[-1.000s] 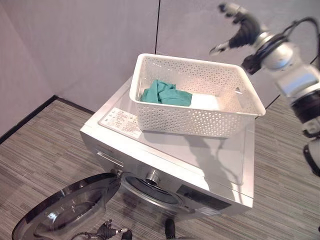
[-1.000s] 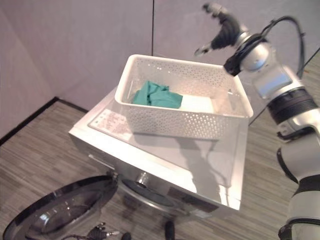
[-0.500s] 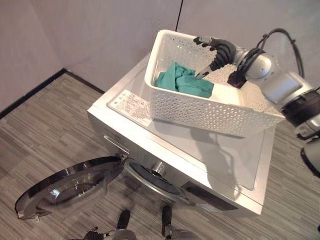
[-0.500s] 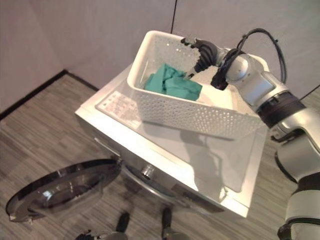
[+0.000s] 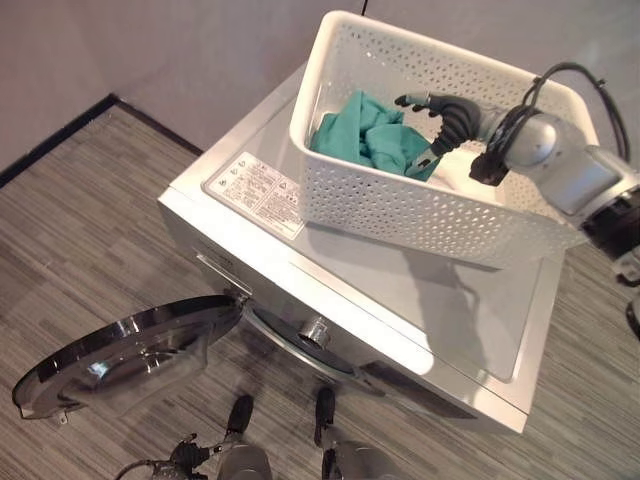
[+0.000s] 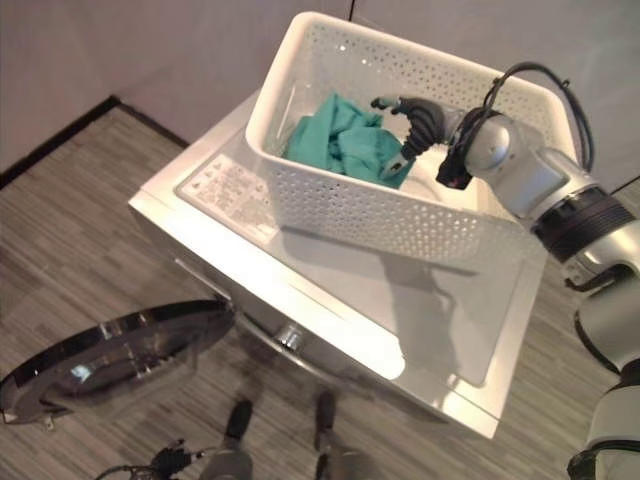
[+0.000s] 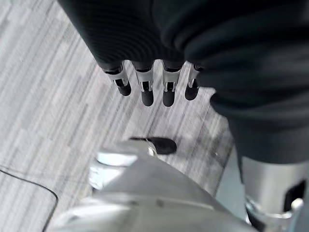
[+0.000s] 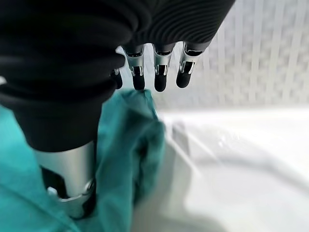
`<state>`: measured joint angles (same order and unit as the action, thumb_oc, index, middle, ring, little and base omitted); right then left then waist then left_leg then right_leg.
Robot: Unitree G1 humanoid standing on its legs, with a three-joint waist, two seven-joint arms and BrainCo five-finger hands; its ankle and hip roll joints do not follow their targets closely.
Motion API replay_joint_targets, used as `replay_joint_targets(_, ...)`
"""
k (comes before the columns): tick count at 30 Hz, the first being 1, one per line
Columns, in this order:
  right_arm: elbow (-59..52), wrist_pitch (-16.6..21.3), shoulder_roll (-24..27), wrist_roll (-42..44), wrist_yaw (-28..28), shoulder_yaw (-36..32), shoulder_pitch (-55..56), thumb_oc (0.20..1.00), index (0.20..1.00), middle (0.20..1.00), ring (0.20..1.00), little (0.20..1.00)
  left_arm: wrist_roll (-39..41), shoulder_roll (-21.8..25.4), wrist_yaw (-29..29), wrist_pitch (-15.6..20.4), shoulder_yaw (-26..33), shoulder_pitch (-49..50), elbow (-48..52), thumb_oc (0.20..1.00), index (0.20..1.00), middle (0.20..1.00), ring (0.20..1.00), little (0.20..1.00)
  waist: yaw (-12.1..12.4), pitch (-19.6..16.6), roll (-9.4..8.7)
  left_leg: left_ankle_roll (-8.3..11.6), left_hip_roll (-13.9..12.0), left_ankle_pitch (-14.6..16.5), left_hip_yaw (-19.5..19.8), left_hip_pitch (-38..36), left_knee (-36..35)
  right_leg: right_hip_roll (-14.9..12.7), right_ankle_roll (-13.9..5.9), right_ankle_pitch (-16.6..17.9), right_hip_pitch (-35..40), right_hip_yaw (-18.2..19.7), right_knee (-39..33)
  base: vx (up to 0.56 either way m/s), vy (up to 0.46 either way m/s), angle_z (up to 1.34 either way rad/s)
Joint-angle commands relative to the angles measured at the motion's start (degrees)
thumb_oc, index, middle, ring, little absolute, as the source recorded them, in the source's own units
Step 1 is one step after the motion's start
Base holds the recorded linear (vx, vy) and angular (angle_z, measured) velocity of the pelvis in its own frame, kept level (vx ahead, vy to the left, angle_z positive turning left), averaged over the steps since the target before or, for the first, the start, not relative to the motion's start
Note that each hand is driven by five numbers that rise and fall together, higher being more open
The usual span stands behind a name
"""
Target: Grab the laundry basket,head to the washer,open it,put in the laundry and shut it.
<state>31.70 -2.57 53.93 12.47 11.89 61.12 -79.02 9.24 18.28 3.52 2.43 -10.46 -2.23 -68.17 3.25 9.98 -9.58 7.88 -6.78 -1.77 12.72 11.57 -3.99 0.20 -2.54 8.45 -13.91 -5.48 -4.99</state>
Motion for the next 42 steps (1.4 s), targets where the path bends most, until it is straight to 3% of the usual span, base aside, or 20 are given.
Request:
replay_joint_targets(1,2.31,0.12,1.9,-2.01,0.17,0.22,-5.52,1.0,1.0,1.0,1.0,1.0,2.32,1.22,-0.06,-0.03,-2.77,-1.48,-2.31,1.0,1.0,1.0,1.0,1.0,1.64,0.71,0.17,-1.28,-2.75,1.06,-3.17,-3.87,-0.77,-2.77,-3.5,-8.98,-1.1,1.41,6.59,0.01,-0.055,0.03)
replay_joint_targets(10,2.88,-0.13,0.35,-3.58,1.2,2.18,-5.02,1.0,1.0,1.0,1.0,1.0,3.79,1.38,0.15,-0.09,-2.41,-1.52,-2.39,1.0,1.0,1.0,1.0,1.0,2.07,2.01,-0.37,-0.71,-3.57,-0.07,-2.82,-2.56,-1.01,-1.89,-3.11,-9.3,-2.43,1.09,6.9,0.0,-0.024,0.02)
replay_joint_targets(16,0.78,-0.7,0.58,-5.16,4.83,6.76,-4.55,1.0,1.0,1.0,1.0,1.0,4.94,1.37,-0.04,0.03,-2.89,-1.86,-1.09,1.0,1.0,1.0,1.0,1.0,2.59,3.32,-0.97,-0.29,-4.06,-1.1,-2.29,-0.99,-1.01,-1.21,-3.01,-9.2,-3.38,0.69,6.49,-0.01,-0.033,-0.01)
replay_joint_targets(17,-1.9,-0.66,1.87,-4.13,6.37,8.1,-4.47,0.307,0.307,0.307,0.307,0.307,4.78,1.19,-0.16,0.01,-2.87,-1.57,-0.71,1.0,1.0,1.0,1.0,1.0,2.5,3.37,-1.01,-0.14,-4.08,-1.26,-2.18,-0.72,-1.01,-1.13,-3.03,-9.22,-3.45,0.52,6.22,0.0,-0.021,0.04)
replay_joint_targets(18,-1.95,-0.69,1.91,-4.12,6.38,8.11,-4.47,0.2,0.2,0.2,0.2,0.2,4.78,1.18,-0.16,0.0,-2.89,-1.57,-0.7,1.0,1.0,1.0,1.0,1.0,2.49,3.36,-0.98,-0.14,-4.08,-1.26,-2.16,-0.7,-1.01,-1.13,-3.03,-9.21,-3.45,0.5,6.21,0.0,0.0,0.0)
replay_joint_targets(26,-2.46,0.3,3.68,-2.8,5.2,7.17,-4.61,0.2,0.2,0.2,0.2,0.2,4.63,0.77,0.32,0.19,-2.44,-1.29,-0.58,1.0,1.0,1.0,1.0,1.0,2.38,2.9,-0.67,0.01,-4.0,-1.09,-2.77,-0.97,-1.01,-0.95,-3.1,-9.37,-2.94,0.83,5.7,0.0,0.0,0.0)
replay_joint_targets(35,-5.78,2.65,6.18,2.82,-0.12,-0.93,-4.4,0.2,0.2,0.2,0.2,0.2,4.03,0.79,0.77,-0.09,-2.05,-2.15,-0.93,1.0,1.0,1.0,1.0,1.0,1.43,0.99,-0.27,-0.14,-3.83,0.16,-3.61,-2.36,-1.01,-1.15,-3.31,-9.73,-1.51,1.11,5.34,0.0,0.0,0.0)
replay_joint_targets(38,-9.4,5.27,11.28,9.47,-2.94,-7.54,-2.7,0.2,0.2,0.2,0.2,0.2,3.24,0.44,0.46,0.04,-1.55,-1.9,-1.29,1.0,1.0,1.0,1.0,1.0,0.7,-0.74,0.04,-0.3,-3.56,1.04,-3.89,-3.43,-1.01,-1.42,-3.54,-10.07,-0.69,1.21,5.42,0.01,0.008,0.0)
replay_joint_targets(42,-6.26,7.83,16.96,14.16,-6.57,-14.77,-2.35,0.2,0.2,0.2,0.2,0.2,2.43,0.35,0.25,0.26,-1.11,-1.09,-1.97,1.0,1.0,1.0,1.0,1.0,-0.12,-3.0,0.39,-0.49,-3.3,2.04,-4.11,-4.88,-1.01,-1.92,-3.76,-10.28,0.58,1.09,5.49,0.05,0.019,0.02)
